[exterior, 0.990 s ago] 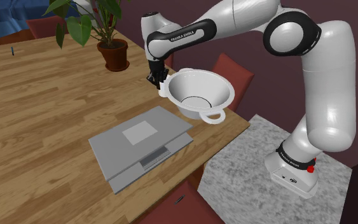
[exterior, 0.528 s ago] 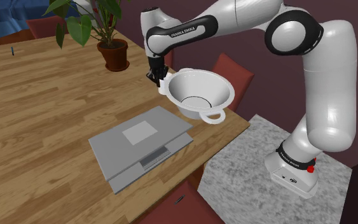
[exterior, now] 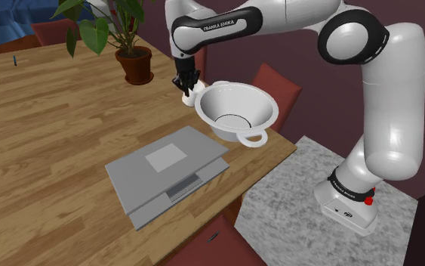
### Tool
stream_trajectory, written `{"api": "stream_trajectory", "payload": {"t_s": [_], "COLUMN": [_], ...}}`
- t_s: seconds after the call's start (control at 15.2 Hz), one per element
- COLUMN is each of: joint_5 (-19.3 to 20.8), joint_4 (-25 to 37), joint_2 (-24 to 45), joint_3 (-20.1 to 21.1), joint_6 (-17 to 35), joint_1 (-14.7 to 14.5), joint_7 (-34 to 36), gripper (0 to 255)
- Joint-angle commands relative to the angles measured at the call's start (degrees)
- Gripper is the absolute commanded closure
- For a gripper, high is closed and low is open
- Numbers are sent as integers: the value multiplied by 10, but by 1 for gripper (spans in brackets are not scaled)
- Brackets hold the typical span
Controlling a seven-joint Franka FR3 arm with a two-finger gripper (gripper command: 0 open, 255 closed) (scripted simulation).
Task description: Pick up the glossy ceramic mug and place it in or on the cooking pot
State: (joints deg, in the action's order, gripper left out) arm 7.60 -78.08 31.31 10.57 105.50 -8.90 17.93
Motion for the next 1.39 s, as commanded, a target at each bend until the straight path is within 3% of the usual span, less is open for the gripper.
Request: {"api": "stream_trajectory", "payload": {"t_s": [0.0,1.32], "joint_5": [0,0], "joint_4": [13,190], "joint_2": [-5,9], "joint_3": [0,1], "joint_6": [-15,-178], "joint_1": [0,-12], "joint_7": [-1,-10], "gripper": [255,255]}}
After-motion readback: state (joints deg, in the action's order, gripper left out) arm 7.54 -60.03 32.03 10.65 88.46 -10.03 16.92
